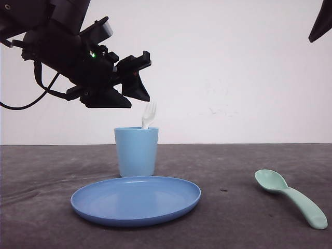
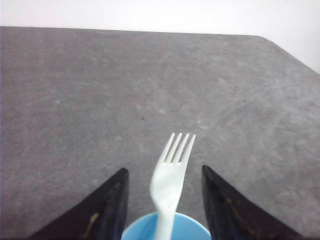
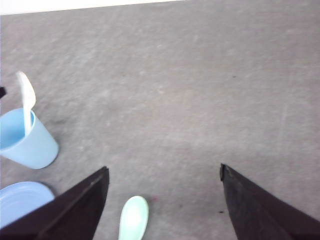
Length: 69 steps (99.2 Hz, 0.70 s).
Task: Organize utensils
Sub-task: 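Move the fork over the light blue cup and drop it in with the left gripper, then lower the right gripper and grasp the mint-green spoon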
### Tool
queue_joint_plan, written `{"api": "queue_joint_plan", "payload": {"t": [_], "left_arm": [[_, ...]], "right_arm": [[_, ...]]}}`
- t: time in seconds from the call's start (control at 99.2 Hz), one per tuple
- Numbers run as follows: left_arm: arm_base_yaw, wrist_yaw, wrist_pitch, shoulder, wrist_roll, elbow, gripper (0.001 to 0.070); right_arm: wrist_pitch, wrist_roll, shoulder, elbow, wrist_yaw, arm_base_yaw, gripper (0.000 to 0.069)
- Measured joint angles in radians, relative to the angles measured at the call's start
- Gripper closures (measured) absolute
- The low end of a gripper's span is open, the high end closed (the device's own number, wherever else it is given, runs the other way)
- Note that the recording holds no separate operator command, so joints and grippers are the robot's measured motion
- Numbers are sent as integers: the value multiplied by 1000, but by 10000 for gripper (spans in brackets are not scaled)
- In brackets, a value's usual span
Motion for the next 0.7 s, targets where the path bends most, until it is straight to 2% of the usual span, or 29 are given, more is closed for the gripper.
{"api": "queue_joint_plan", "payload": {"t": [0.151, 0.282, 0.444, 0.696], "left_arm": [[-1, 58, -40, -119, -16, 0, 429], [-8, 63, -126, -290, -19, 0, 429], [-12, 65, -349, -495, -19, 0, 429], [-37, 66, -711, -755, -19, 0, 429]], "right_arm": [[-68, 58, 8, 2, -24, 57, 246], [-172, 92, 53, 4, -2, 132, 246], [-260, 139, 151, 4, 101, 224, 246], [-207, 245, 359, 5, 204, 378, 276]]}}
